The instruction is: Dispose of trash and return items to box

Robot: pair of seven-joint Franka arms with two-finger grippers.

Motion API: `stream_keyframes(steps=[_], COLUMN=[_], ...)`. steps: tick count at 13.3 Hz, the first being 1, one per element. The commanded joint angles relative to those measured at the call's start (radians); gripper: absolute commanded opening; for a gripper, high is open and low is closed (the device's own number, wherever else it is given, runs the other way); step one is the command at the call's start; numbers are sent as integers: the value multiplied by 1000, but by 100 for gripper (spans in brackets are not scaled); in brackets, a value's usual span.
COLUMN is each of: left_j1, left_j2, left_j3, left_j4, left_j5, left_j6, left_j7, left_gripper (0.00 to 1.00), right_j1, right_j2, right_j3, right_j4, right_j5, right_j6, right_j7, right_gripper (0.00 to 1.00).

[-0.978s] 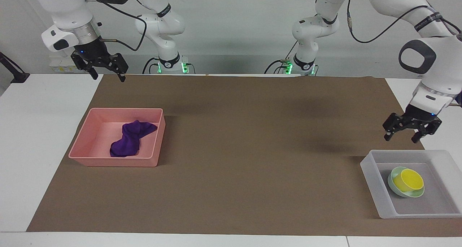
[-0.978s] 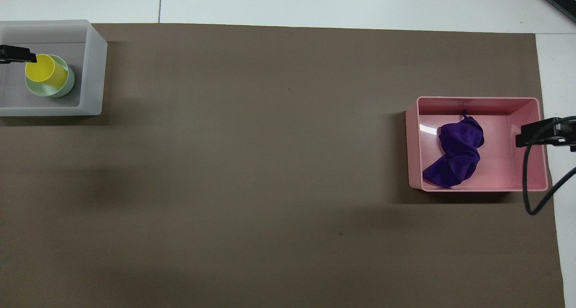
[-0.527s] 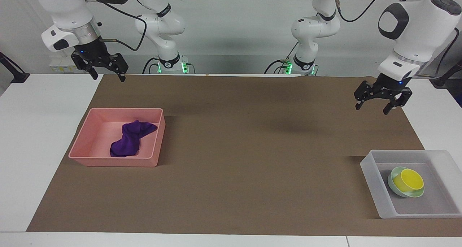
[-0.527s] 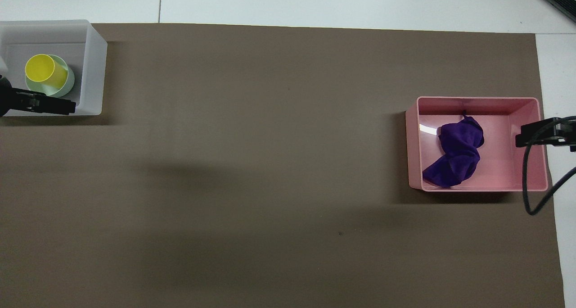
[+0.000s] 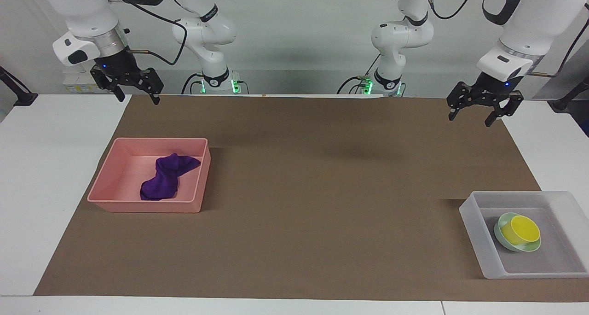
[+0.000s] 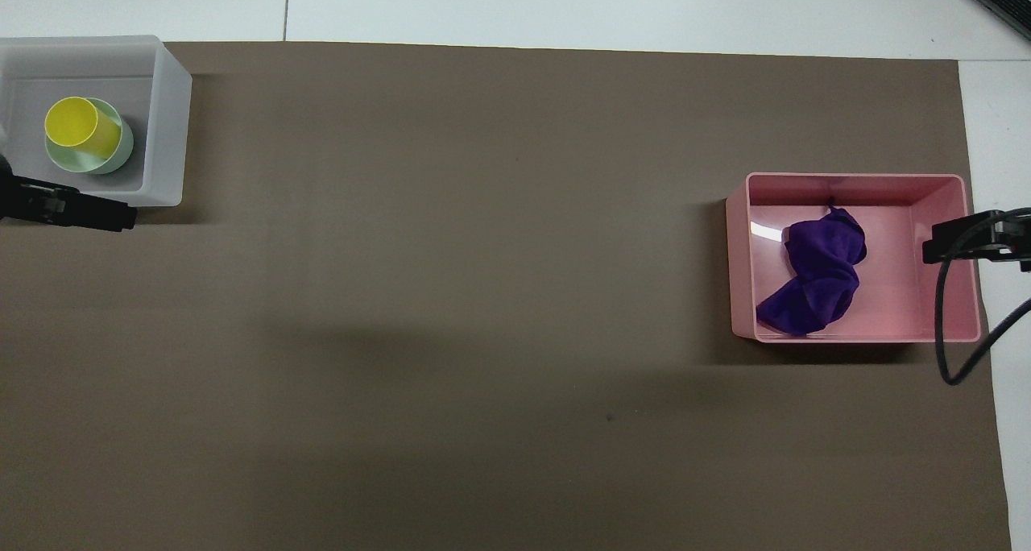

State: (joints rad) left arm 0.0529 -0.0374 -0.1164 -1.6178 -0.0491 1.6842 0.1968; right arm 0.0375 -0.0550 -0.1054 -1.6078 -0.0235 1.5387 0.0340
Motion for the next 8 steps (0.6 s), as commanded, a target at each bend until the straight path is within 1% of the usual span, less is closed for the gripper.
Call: stream_keyframes(steps=[1, 3, 4, 8], left_j1=[-51, -135, -154, -160], left_j2=[28, 24, 19, 16], left_j3=[24, 105, 124, 138], left_j4=[55, 61, 62, 50], left_j5=[19, 18, 17, 23], left_j6=[-60, -75, -75, -86], left_j7=[-47, -65, -69, -73], left_gripper=[100, 100, 100, 100], right_j1=[-1, -1, -1, -1], right_j2=[-19, -19, -19, -19], right_j3=[-2, -2, -2, -3], right_j4=[-26, -26, -26, -26], right_j5=[13, 13, 13, 13], right_j6=[18, 18, 18, 17], right_j7=[-16, -16, -16, -17], right_gripper=[100, 100, 100, 100])
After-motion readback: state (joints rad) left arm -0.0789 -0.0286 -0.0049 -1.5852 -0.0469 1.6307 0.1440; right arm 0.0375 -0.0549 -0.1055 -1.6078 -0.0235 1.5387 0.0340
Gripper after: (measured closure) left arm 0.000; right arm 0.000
